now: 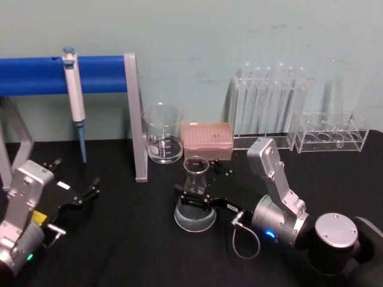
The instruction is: Grasp the erlenmeyer flask with one hand, shake it three times, then place it back.
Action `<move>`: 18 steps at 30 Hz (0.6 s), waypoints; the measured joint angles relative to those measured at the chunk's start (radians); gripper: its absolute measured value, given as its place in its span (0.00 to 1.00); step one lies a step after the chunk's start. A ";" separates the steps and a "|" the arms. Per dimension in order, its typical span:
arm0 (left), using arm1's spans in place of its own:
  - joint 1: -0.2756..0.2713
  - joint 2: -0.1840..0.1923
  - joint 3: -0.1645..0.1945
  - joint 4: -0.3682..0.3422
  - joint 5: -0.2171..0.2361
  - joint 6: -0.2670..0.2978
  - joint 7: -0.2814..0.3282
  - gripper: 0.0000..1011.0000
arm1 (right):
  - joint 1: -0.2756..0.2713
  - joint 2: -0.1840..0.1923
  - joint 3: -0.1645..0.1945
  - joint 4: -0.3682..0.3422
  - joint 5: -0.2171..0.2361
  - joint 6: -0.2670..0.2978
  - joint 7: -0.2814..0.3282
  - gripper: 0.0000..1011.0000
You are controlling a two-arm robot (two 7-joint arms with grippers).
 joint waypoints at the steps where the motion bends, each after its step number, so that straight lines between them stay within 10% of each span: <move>1: 0.000 0.000 0.000 0.000 0.000 0.000 0.000 0.99 | 0.000 0.000 0.000 0.000 0.000 0.000 0.000 0.99; 18: 0.000 0.000 0.000 0.000 0.000 0.000 0.000 0.99 | -0.016 0.018 0.008 -0.035 0.010 0.016 0.002 0.99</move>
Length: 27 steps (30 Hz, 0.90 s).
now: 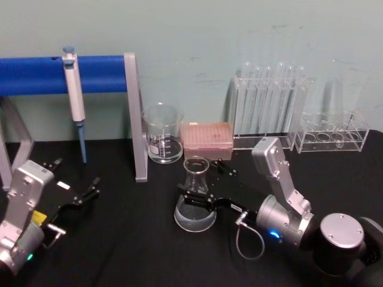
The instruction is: Grasp the erlenmeyer flask with one hand, shake it three times, then place it back.
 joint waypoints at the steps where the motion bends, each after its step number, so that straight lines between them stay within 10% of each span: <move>1: 0.000 0.000 0.000 0.000 0.000 0.000 0.000 0.99 | -0.004 0.004 0.001 -0.007 0.002 0.004 0.001 0.99; 27: 0.000 0.000 0.000 0.000 0.000 0.000 0.000 0.99 | -0.158 0.179 0.104 -0.224 0.081 0.124 -0.072 0.99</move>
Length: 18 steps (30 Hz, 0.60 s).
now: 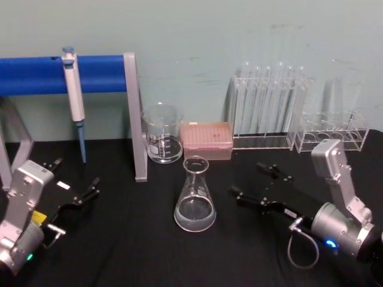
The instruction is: Grasp the erlenmeyer flask with one hand, shake it three times, then place it back.
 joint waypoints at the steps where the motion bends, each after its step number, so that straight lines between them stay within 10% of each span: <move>1: 0.000 0.000 0.000 0.000 0.000 0.000 0.000 0.99 | -0.001 -0.001 0.004 0.000 -0.001 0.000 -0.007 0.99; 18: 0.000 0.000 0.000 0.000 0.000 0.000 0.000 0.99 | 0.061 -0.098 0.059 0.124 -0.081 -0.022 -0.139 0.99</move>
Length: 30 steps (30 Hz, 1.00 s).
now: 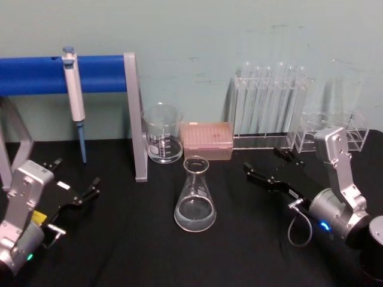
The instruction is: Grasp the erlenmeyer flask with one hand, shake it three times, then place it back.
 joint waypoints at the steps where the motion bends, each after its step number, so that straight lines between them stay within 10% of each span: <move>1: 0.000 0.000 0.000 0.000 0.000 0.000 0.000 0.99 | 0.008 -0.009 0.002 0.014 -0.006 0.000 -0.005 0.99; 30: 0.000 0.000 0.000 0.000 0.000 0.000 0.000 0.99 | 0.093 -0.132 0.037 0.187 -0.082 0.028 -0.065 0.99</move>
